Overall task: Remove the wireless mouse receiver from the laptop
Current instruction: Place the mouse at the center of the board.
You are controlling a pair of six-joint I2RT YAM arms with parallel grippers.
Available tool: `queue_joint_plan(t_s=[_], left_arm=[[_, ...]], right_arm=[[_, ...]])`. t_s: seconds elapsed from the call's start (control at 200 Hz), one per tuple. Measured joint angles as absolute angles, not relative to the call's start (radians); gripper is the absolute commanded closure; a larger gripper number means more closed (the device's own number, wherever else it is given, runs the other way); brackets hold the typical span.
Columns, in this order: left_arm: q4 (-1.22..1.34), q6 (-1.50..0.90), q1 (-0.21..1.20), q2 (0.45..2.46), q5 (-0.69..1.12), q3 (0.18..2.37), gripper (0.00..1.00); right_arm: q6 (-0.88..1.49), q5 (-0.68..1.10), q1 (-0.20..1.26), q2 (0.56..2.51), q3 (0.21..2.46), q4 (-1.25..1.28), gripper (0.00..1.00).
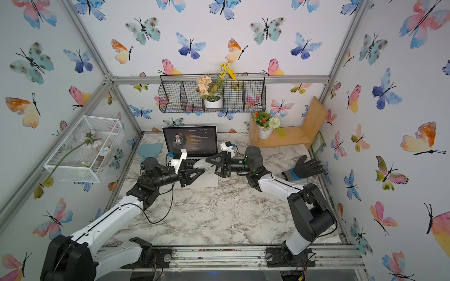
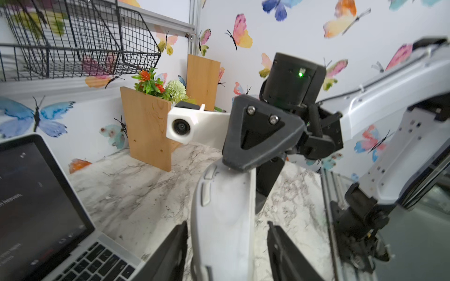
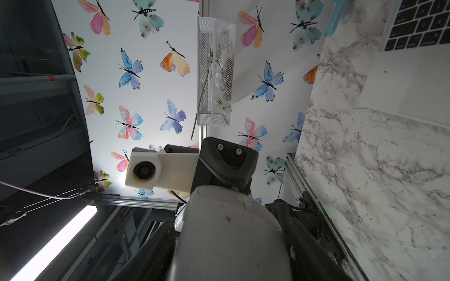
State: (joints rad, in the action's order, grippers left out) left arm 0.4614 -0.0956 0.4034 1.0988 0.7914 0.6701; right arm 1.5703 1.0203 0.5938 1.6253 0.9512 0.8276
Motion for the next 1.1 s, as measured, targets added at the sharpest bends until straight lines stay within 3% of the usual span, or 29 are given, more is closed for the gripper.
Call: queue_joint_plan(t_s=[0.055, 0.07, 0.085, 0.295, 0.42, 0.531, 0.651, 0.886, 1.101], left_arm=[[0.470, -0.095, 0.406, 1.084, 0.777, 0.657, 0.19], [0.471, -0.097, 0.406, 1.080, 0.774, 0.654, 0.06], [0.472, -0.097, 0.406, 1.077, 0.770, 0.653, 0.01], [0.457, -0.112, 0.406, 1.061, 0.691, 0.652, 0.01], [0.453, -0.153, 0.391, 1.005, 0.512, 0.604, 0.01], [0.446, -0.214, 0.352, 0.911, 0.259, 0.512, 0.01], [0.395, -0.299, 0.308, 0.860, -0.049, 0.447, 0.01], [0.400, -0.351, 0.272, 0.801, -0.422, 0.274, 0.01], [0.560, -0.294, 0.272, 0.760, -0.618, 0.110, 0.01]], right_arm=[[1.565, 1.020, 0.594, 1.625, 0.954, 0.820, 0.64], [1.562, 1.020, 0.593, 1.625, 0.955, 0.818, 0.64], [1.560, 1.020, 0.593, 1.625, 0.957, 0.817, 0.64], [1.490, 1.021, 0.564, 1.622, 0.995, 0.751, 0.65], [1.194, 0.963, 0.506, 1.595, 1.092, 0.413, 0.64], [0.830, 0.728, 0.482, 1.576, 1.227, 0.099, 0.67], [0.536, 0.414, 0.483, 1.531, 1.207, -0.009, 0.67], [0.135, -0.119, 0.606, 1.586, 0.969, 0.090, 0.65], [-0.014, -0.395, 0.726, 1.701, 0.764, 0.400, 0.64]])
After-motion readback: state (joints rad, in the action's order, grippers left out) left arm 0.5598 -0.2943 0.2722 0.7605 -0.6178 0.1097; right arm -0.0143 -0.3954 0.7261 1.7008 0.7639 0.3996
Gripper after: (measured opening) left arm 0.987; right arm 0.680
